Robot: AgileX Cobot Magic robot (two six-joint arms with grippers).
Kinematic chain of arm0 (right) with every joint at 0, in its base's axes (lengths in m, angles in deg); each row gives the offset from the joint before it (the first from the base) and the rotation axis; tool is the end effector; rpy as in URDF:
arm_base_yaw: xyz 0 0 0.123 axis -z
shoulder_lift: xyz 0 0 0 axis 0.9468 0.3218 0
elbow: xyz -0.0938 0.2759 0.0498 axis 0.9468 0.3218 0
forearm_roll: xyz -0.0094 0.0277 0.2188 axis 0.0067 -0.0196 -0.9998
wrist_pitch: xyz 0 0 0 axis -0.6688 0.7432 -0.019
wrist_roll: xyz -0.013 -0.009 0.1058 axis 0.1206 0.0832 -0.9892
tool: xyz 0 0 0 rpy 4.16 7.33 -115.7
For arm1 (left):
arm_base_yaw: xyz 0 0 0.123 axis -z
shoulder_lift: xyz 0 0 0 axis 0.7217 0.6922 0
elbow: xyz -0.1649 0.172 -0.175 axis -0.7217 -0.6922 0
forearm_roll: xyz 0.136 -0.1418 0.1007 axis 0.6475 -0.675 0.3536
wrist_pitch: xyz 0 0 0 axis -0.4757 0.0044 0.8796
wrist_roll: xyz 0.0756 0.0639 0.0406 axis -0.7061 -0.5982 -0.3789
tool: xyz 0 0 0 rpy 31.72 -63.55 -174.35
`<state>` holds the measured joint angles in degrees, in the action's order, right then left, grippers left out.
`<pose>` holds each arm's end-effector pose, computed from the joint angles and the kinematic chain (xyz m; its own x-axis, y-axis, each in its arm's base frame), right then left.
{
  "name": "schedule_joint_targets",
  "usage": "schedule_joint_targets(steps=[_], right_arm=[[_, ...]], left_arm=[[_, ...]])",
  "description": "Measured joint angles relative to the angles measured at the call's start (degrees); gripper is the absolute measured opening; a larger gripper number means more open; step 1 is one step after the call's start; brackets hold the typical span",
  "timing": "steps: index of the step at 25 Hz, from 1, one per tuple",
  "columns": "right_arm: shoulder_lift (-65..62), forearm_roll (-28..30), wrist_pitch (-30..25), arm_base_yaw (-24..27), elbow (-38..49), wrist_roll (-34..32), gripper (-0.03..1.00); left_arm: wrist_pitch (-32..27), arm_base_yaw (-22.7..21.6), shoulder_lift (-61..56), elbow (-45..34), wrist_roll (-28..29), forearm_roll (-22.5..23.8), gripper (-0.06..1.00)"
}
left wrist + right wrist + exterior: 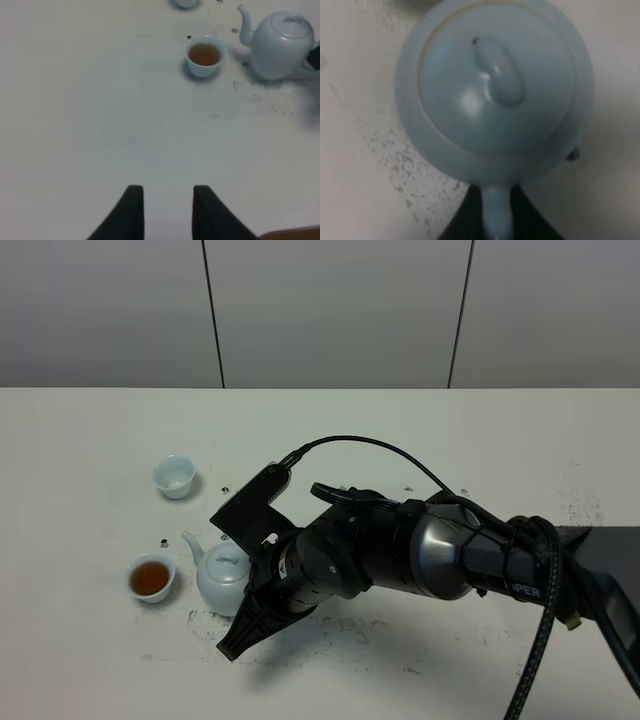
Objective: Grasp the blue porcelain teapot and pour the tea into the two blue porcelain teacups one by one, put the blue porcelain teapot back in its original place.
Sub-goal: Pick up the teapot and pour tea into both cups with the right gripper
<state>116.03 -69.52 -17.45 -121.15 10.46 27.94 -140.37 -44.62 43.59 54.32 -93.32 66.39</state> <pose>0.2666 0.3203 0.1623 -0.5176 -0.7106 -0.4767 -0.8048 0.5934 -0.0108 -0.0264 -0.0053 0.2431 -0.4865 0.0999 -0.8680 0.1193 0.9917 0.0473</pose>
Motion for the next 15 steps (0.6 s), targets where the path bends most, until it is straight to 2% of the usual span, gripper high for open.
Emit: schedule_joint_targets(steps=[4,10,12,15], right_arm=[[0.31,1.57,-1.3,0.0,-0.86,-0.39,0.07],[0.19,8.04,-14.65,0.51,-13.77,-0.17,0.07],[0.14,10.65,-16.83,1.53,-17.71,1.54,0.07],[0.57,12.63,-17.44,4.62,-22.58,8.84,0.07]], left_arm=[[0.0,0.0,0.0,0.0,0.0,0.0,0.3],[0.0,0.0,0.0,0.0,0.0,0.0,0.3],[0.0,0.0,0.0,0.0,0.0,0.0,0.3],[0.0,0.0,0.0,0.0,0.0,0.0,0.3]])
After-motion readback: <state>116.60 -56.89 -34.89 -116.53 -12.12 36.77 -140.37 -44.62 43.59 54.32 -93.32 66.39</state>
